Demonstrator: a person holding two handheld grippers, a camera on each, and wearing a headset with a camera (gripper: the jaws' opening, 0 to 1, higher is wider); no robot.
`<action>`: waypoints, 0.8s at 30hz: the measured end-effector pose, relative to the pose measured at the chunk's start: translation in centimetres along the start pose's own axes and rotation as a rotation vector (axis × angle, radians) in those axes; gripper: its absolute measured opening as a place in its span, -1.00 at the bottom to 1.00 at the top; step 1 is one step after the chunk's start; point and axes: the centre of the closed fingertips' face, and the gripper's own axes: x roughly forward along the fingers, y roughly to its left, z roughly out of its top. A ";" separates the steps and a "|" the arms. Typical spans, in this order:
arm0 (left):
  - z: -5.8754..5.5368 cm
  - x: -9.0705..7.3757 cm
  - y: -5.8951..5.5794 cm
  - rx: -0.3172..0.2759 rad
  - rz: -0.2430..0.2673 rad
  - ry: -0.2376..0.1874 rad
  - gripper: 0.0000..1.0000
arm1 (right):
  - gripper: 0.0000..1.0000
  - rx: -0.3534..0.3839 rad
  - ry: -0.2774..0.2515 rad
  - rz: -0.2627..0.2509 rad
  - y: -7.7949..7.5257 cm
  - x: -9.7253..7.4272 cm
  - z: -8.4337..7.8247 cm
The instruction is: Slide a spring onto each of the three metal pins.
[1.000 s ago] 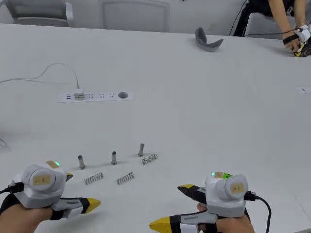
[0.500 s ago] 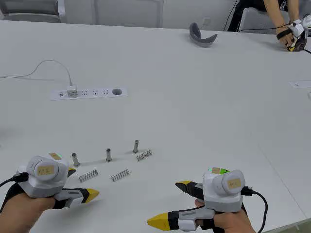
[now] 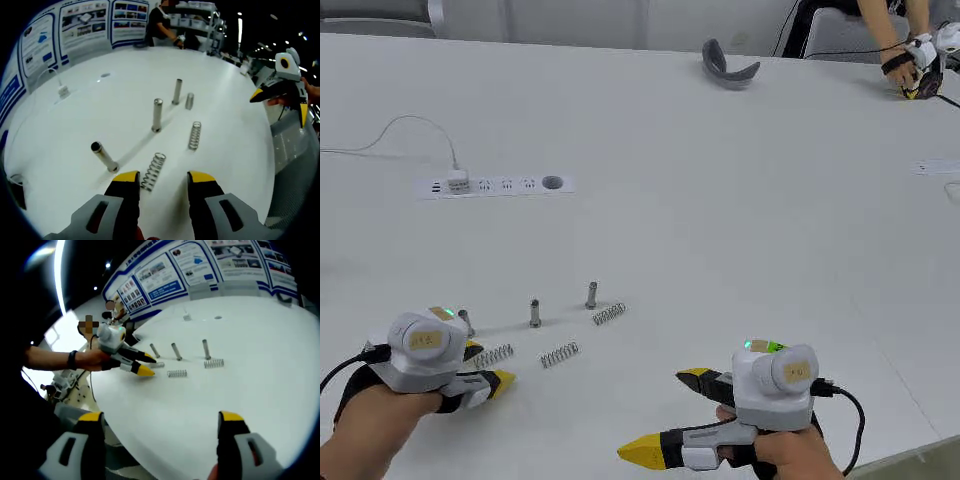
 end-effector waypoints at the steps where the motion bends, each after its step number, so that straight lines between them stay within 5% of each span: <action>1: 0.0 0.0 0.0 -0.001 0.003 -0.001 -0.24 | 0.91 0.001 0.000 0.001 0.0 0.0 0.0; 15: -0.2 0.2 1.1 0.043 0.060 -0.009 -0.75 | 0.91 0.001 0.014 0.010 0.3 0.4 -0.4; 24: -1.3 -0.5 1.2 -0.005 0.082 0.018 -0.78 | 0.90 -0.008 0.022 0.029 0.9 0.8 -0.3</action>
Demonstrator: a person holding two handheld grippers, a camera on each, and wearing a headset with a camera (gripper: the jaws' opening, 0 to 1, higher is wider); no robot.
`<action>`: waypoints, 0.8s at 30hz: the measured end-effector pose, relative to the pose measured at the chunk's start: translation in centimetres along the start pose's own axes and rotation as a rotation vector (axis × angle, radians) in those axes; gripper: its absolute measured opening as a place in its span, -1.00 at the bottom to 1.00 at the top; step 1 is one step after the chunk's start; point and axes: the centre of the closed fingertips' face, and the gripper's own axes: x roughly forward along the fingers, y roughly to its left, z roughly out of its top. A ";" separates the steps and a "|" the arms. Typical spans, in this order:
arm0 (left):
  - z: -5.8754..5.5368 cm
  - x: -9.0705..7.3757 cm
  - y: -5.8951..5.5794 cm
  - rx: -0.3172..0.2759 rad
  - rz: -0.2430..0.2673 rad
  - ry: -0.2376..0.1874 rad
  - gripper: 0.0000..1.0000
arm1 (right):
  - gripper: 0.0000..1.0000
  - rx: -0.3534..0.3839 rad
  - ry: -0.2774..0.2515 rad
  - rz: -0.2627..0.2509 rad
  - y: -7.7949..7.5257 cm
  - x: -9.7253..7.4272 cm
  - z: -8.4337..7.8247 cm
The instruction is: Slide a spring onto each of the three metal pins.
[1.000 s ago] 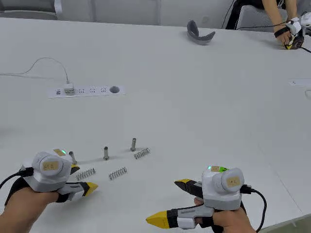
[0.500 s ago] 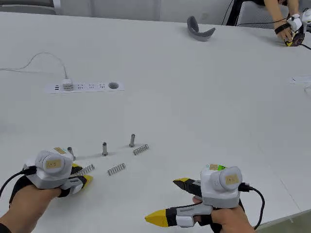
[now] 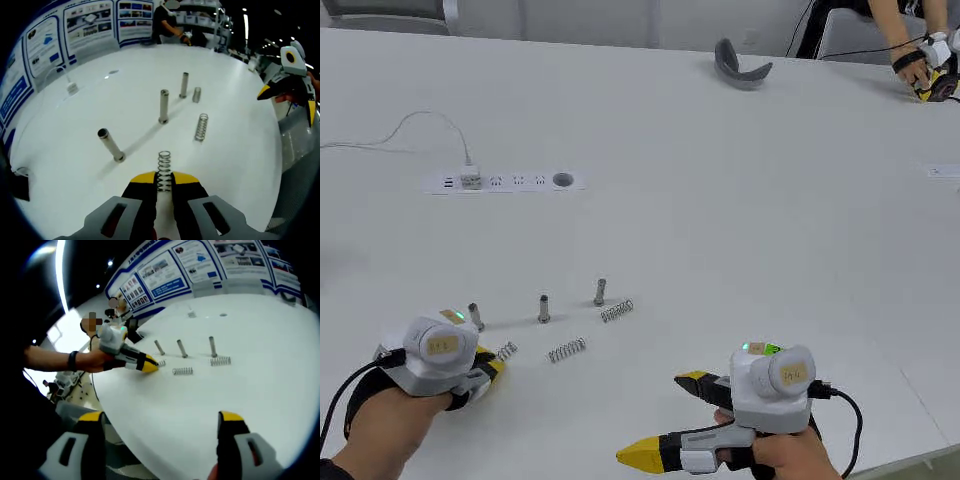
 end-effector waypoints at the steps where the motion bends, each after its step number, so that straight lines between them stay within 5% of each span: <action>1: -0.2 -0.1 0.0 -0.009 0.003 0.001 -0.78 | 0.90 0.001 -0.003 0.001 0.0 0.0 0.1; 13: -1.8 -2.4 -0.5 -0.079 0.008 -0.007 -0.79 | 0.89 -0.002 0.001 0.022 1.0 0.5 0.2; 24: -3.3 -5.0 -0.9 -0.083 0.006 -0.016 -0.79 | 0.88 -0.007 0.005 0.041 1.6 0.9 0.2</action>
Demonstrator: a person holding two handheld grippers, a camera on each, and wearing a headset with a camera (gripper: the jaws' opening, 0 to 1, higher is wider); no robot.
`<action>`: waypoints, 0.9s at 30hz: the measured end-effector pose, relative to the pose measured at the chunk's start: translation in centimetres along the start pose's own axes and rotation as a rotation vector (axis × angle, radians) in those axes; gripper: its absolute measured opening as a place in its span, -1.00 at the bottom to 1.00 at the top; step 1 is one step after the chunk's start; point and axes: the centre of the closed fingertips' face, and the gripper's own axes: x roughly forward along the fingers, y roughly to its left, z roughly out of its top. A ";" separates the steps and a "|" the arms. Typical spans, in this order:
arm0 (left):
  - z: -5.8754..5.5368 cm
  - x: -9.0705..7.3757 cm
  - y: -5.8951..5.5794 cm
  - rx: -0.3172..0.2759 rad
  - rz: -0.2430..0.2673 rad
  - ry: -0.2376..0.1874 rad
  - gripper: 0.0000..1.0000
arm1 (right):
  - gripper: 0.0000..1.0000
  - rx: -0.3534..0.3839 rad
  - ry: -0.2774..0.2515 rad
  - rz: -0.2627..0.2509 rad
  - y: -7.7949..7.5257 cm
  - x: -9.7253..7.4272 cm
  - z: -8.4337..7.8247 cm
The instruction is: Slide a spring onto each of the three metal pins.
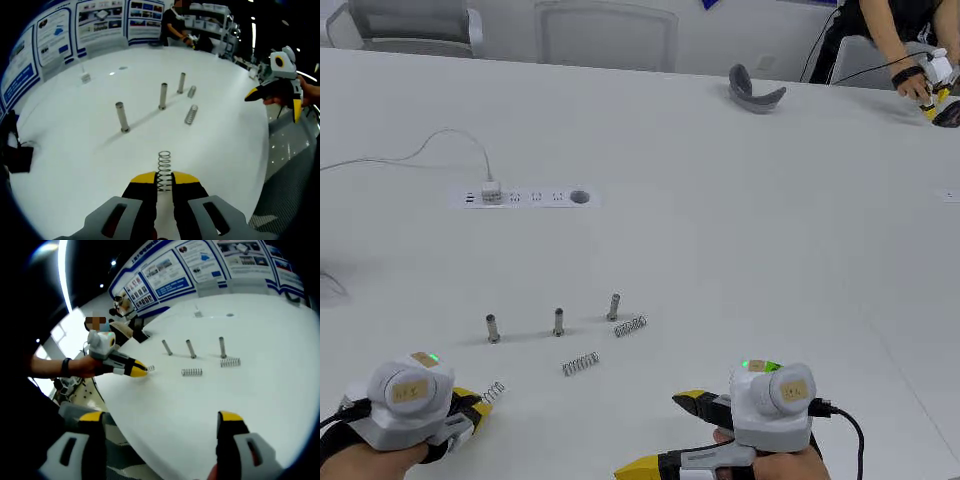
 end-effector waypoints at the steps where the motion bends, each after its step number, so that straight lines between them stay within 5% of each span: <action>1: 0.0 -0.2 0.0 -0.005 -0.007 -0.008 -0.79 | 0.88 -0.001 0.002 0.002 0.1 0.0 0.0; 6: 0.1 -1.2 -0.3 0.006 -0.017 -0.026 -0.79 | 0.85 -0.008 0.009 0.026 0.6 0.3 0.0; 27: 3.8 -3.8 -2.5 0.103 -0.060 -0.103 -0.79 | 0.76 -0.020 0.018 0.095 2.0 2.5 1.1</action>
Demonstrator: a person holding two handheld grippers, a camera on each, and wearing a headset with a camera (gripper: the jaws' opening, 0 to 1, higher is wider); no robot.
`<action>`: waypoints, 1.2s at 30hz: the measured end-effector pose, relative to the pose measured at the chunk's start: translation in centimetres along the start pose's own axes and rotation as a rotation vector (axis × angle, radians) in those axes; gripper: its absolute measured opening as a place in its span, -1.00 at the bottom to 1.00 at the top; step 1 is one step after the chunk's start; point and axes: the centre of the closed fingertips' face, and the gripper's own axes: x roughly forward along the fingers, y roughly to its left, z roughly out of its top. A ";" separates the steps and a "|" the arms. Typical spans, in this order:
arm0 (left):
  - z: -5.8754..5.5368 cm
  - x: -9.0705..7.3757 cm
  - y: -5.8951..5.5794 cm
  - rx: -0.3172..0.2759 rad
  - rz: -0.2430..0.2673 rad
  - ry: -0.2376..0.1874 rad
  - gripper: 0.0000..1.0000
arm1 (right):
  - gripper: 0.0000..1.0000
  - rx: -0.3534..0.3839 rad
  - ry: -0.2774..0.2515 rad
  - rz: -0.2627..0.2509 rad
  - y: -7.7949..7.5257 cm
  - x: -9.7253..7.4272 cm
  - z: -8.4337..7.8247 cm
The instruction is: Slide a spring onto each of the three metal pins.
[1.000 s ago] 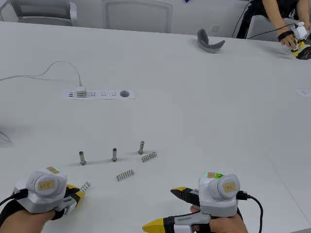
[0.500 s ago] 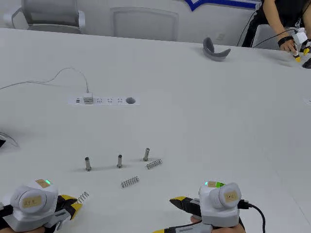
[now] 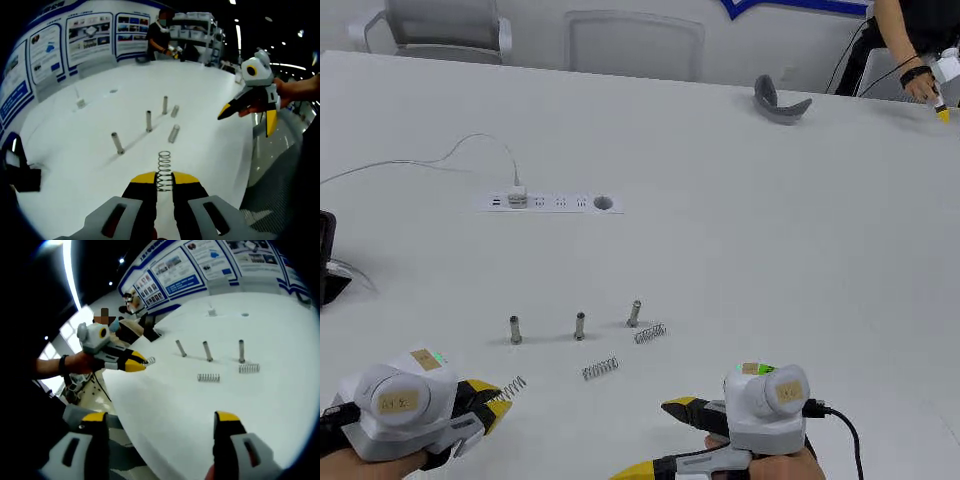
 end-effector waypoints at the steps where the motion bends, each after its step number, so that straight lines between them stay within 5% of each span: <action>1: 0.1 0.0 -0.1 0.005 -0.003 -0.001 -0.79 | 0.75 0.000 -0.001 0.002 0.0 0.0 0.1; 22: 3.4 1.9 -6.1 0.116 -0.133 -0.033 -0.79 | 0.48 0.038 -0.089 0.064 0.7 0.9 3.4; 30: 3.9 2.2 -8.4 0.153 -0.178 -0.037 -0.79 | 0.23 0.077 -0.134 0.095 1.1 0.9 4.2; 36: 4.7 2.2 -9.0 0.158 -0.205 -0.059 -0.79 | -0.04 0.105 -0.162 0.125 1.4 0.9 4.4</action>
